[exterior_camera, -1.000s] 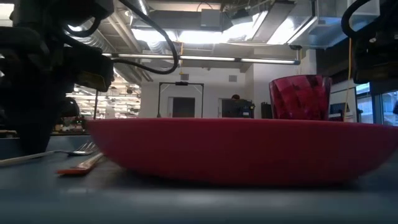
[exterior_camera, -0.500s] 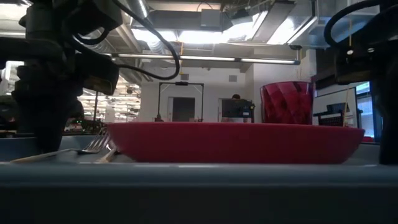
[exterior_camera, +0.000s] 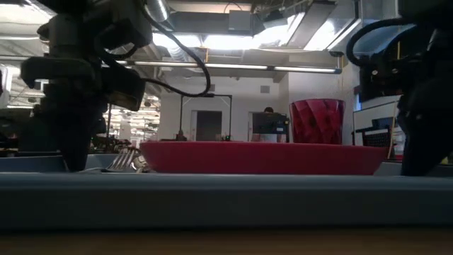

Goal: Pick and place plate/cup/fork/spoon on tray
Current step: Move the blue serving tray to the center of the table

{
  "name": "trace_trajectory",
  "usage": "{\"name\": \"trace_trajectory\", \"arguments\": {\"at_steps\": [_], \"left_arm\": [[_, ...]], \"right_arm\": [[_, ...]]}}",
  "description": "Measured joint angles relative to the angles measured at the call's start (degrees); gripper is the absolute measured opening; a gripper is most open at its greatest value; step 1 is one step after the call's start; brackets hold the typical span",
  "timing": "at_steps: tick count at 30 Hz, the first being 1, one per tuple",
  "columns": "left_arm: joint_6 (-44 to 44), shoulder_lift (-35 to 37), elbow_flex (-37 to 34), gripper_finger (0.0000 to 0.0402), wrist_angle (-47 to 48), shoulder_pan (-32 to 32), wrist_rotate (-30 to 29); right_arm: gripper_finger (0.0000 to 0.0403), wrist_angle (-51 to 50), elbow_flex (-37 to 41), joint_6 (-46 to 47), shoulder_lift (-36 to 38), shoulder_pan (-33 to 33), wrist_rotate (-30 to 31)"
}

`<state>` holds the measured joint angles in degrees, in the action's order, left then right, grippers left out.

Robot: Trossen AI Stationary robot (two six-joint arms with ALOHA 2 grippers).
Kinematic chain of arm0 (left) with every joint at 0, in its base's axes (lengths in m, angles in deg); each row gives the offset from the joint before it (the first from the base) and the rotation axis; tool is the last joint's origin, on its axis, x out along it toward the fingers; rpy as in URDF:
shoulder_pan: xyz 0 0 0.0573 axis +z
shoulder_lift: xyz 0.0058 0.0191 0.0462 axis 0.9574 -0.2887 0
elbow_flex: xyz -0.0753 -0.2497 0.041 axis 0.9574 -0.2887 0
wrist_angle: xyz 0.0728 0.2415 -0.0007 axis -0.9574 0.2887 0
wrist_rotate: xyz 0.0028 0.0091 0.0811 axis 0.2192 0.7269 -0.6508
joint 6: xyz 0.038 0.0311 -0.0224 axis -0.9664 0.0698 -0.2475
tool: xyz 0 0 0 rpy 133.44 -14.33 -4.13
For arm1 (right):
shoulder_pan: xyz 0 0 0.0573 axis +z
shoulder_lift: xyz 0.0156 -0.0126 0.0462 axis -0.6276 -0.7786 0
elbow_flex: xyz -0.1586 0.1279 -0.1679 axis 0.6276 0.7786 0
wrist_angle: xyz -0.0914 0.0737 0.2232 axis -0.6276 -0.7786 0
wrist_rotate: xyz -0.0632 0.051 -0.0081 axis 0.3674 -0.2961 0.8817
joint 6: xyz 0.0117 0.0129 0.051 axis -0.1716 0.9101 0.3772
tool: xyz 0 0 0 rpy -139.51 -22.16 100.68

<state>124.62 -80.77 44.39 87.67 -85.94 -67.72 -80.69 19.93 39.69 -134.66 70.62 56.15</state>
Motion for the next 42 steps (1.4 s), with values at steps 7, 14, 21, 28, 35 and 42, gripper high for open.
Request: {"name": "trace_trajectory", "arguments": {"at_steps": [7, 14, 21, 28, 35, 42], "left_arm": [[-1.67, 0.04, 0.0, 0.0, 1.34, 2.63, -0.09], [-2.73, 0.11, 0.1, 0.0, 2.95, 5.22, -0.41], [-7.93, 0.15, 0.11, 0.0, 3.83, 9.15, 0.32], [-14.43, 0.15, 0.15, 0.0, 3.92, 13.16, 2.4], [-17.67, 0.15, 0.15, 0.0, 3.83, 17.39, 2.66], [-16.85, 0.15, 0.13, 0.0, 3.67, 19.38, 2.66]], "right_arm": [[0.0003, -1.56, -0.04, -3.31, 0.02, -2.4, -0.53], [0.0003, -2.06, -0.04, -5.83, 0.11, -5.22, -0.95], [0.0003, -2.14, 0.06, -6.07, 0.45, -6.46, -1.03], [0.0003, -2.32, 0.07, -6.08, 0.46, -6.55, -1.05], [0.0003, -2.32, 0.04, -6.1, 0.46, -6.66, -1.07], [0.0003, -2.23, -0.03, -7.01, 0.53, -8.53, -1.87]]}}
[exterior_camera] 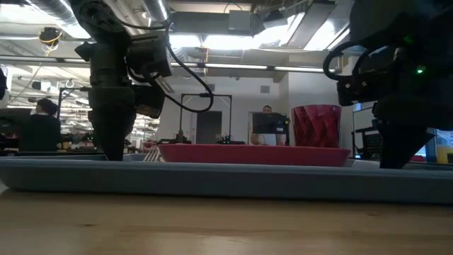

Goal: Pick and place plate/cup/fork/spoon on tray
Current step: Move the blue serving tray to the center of the table, then return to Home Position

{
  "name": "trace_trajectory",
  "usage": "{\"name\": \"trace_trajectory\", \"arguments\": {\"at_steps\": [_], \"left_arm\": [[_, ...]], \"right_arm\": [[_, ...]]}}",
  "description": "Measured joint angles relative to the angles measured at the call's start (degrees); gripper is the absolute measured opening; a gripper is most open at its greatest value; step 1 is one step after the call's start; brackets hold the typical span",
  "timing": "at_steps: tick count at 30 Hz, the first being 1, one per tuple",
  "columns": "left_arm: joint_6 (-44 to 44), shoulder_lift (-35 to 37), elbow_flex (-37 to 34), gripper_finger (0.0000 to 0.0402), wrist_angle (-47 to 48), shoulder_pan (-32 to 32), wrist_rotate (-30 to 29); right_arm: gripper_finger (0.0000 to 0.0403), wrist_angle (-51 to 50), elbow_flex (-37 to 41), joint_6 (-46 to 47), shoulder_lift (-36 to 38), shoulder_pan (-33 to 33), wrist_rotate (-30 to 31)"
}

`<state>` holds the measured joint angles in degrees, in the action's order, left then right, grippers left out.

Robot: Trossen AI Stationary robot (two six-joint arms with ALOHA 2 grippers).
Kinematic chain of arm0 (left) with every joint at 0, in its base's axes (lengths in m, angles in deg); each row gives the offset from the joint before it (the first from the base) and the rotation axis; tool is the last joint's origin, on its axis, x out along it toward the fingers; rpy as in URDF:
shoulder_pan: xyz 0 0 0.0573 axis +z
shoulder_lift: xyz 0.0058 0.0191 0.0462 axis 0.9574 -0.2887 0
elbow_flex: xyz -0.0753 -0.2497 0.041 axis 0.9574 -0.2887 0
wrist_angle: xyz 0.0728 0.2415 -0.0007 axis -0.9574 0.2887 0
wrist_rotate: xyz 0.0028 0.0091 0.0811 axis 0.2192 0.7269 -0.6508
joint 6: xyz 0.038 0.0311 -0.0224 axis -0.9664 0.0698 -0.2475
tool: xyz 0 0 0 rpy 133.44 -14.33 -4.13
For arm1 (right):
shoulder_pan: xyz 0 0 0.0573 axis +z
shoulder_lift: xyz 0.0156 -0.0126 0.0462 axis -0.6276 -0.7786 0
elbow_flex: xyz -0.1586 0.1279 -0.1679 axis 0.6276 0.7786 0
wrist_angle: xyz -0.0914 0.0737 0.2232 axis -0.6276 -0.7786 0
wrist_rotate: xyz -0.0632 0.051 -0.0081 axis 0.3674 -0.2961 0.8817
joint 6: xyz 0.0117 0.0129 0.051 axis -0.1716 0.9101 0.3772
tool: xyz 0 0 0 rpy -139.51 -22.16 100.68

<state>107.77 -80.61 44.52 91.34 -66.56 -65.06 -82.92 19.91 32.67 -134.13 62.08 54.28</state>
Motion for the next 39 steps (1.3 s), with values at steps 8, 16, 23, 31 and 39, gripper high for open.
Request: {"name": "trace_trajectory", "arguments": {"at_steps": [8, 16, 23, 31, 39], "left_arm": [[0.09, 0.0, 0.0, 0.0, -0.01, 0.03, -1.49], [-0.28, 0.0, 0.0, 0.0, -0.09, 1.86, -1.24], [-0.39, 4.72, -0.79, 0.0, -0.13, 2.01, -6.85], [0.24, 11.22, -0.74, 0.0, 1.7, 1.72, -6.49], [0.31, 17.5, 0.1, 0.0, 2.18, -0.92, -5.3]], "right_arm": [[0.0003, -0.06, 0.01, -6.89, 0.06, -4.15, -0.24], [0.0003, -0.31, 0.05, -9.51, -0.03, -6.34, 1.11], [0.0003, -1.03, 0.33, -9.54, 3.13, -6.49, 0.54], [0.0003, -1.66, 0.11, -9.12, 9.97, -6.39, 0.89], [0.0003, -2.09, -1.34, -9.67, 16.78, -5.82, -1.99]]}}
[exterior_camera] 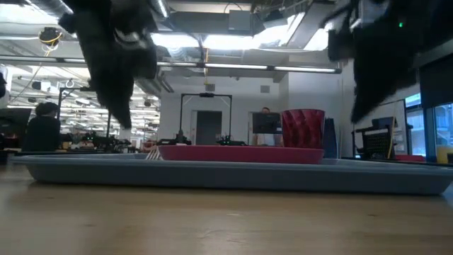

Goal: Pick and place plate/cup/fork/spoon on tray
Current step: Return to Home Position

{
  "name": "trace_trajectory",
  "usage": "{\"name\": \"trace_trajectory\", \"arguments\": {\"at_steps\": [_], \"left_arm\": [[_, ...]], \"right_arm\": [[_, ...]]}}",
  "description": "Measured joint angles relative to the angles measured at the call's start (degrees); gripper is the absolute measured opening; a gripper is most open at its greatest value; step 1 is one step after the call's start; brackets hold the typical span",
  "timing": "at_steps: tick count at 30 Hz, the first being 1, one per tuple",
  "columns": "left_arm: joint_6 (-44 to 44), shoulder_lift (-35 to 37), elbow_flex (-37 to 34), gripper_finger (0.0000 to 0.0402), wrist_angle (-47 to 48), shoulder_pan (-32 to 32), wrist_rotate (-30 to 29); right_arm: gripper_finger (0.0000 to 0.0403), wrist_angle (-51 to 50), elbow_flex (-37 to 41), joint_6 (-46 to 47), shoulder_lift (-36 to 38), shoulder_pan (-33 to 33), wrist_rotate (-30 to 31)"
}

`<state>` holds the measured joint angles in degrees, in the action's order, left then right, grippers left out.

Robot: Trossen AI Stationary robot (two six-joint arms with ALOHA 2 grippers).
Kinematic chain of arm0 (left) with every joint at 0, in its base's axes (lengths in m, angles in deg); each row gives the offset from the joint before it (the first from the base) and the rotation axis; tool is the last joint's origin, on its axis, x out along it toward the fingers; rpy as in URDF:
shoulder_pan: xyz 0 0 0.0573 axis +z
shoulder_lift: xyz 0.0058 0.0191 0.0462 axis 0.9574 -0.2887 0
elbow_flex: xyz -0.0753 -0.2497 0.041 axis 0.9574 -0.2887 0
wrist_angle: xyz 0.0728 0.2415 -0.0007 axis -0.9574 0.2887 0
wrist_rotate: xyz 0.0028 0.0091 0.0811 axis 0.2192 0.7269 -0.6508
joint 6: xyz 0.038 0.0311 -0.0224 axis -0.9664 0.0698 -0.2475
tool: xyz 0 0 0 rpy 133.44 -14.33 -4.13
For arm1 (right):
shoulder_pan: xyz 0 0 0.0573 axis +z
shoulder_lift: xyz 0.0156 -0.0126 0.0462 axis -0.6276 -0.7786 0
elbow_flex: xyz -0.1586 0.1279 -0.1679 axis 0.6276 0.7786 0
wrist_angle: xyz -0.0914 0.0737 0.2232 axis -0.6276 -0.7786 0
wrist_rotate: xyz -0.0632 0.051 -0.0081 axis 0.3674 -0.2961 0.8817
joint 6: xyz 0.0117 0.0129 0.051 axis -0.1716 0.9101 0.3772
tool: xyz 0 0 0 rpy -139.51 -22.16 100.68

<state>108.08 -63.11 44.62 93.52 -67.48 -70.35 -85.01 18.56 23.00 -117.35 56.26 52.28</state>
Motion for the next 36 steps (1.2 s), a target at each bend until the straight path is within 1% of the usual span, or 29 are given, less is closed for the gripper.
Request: {"name": "trace_trajectory", "arguments": {"at_steps": [4, 11, 18, 23, 29, 32, 36], "left_arm": [[-0.07, 4.63, 2.21, 0.0, 0.18, -2.13, 0.23], [-0.37, 14.95, 5.83, 0.0, 0.38, -5.11, -0.27], [-0.26, 26.72, 6.7, 0.0, 0.34, -7.42, -5.48], [-1.29, 34.64, 6.74, 0.0, 1.74, -8.58, -8.14], [-2.12, 43.23, 6.7, 0.0, 5.41, -9.34, -12.86], [-3.42, 48.1, 5.11, 0.0, 5.05, -9.56, -14.58], [-2.25, 54.75, 1.06, 0.0, 4.96, -9.57, -15.14]], "right_arm": [[0.0003, 0.1, -2.79, -1.24, 5.0, 1.03, 0.2], [0.0003, 0.16, -7.98, -5.56, 14.88, 3.25, 3.65], [0.0003, -0.03, -10.85, -12.7, 25.74, 5.76, 9.1], [0.0003, -2.2, -10.85, -16.23, 33.54, 6.92, 11.07], [0.0003, -7.67, -10.57, -16.39, 40.76, 7.06, 12.46], [0.0003, -8.76, -7.15, -15.21, 45.01, 7.06, 13.64], [0.0003, -5.62, -0.75, -12.94, 51.95, 7.06, 14.9]]}}
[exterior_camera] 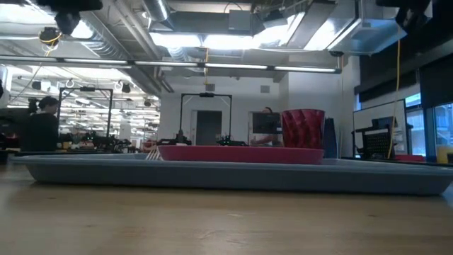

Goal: Pick and place plate/cup/fork/spoon on tray
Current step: Return to Home Position

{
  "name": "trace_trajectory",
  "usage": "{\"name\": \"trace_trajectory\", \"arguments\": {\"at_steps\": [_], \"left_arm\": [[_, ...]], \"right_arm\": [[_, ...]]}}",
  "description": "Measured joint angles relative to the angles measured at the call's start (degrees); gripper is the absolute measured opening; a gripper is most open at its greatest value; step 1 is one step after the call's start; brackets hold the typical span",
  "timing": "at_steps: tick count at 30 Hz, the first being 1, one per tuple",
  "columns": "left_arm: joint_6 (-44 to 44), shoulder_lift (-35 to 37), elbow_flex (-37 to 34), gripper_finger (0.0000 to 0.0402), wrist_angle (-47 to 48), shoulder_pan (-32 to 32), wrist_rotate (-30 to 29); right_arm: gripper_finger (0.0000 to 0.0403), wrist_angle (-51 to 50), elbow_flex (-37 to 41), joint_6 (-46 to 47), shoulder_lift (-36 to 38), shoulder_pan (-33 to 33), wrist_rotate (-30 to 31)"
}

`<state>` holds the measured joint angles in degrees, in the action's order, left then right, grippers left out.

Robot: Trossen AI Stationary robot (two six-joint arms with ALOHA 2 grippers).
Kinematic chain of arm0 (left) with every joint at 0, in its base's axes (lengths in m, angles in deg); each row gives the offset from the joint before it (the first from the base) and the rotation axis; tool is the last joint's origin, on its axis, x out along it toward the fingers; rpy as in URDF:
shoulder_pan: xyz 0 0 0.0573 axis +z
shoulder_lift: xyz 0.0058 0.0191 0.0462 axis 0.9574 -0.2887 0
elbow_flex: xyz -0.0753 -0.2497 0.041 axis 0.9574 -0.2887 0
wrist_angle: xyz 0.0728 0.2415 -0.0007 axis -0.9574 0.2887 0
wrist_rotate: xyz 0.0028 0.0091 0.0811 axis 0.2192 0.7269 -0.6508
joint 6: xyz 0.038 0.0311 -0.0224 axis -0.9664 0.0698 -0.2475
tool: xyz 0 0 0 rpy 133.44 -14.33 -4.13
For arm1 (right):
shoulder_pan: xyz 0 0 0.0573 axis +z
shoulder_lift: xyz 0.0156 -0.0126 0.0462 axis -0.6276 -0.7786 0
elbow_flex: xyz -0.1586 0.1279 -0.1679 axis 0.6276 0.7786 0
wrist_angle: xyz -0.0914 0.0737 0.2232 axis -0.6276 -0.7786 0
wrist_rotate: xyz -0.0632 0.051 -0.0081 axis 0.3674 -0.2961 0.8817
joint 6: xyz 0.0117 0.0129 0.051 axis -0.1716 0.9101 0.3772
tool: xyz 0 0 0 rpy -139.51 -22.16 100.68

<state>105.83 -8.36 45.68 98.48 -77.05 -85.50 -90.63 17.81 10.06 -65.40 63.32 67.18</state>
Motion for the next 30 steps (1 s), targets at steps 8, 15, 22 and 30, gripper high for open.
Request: {"name": "trace_trajectory", "arguments": {"at_steps": [8, 15, 22, 30], "left_arm": [[-0.11, 13.22, -8.43, 0.0, -4.79, 0.0, -0.31], [-1.03, 17.07, -12.18, 0.0, -6.59, 0.0, 0.92], [-0.83, 17.15, -13.64, 0.0, -8.91, 0.0, 1.66], [-1.29, 17.1, -14.98, 0.0, -12.08, 0.01, 7.03]], "right_arm": [[0.0003, 10.7, 9.93, -4.82, 12.35, 0.0, -0.99], [0.0003, 18.03, 18.37, -7.63, 21.99, 0.0, -4.48], [0.0003, 19.69, 22.01, -9.21, 25.46, 0.0, -7.68], [0.0003, 27.88, 27.53, -11.13, 25.75, 0.0, -18.41]]}}
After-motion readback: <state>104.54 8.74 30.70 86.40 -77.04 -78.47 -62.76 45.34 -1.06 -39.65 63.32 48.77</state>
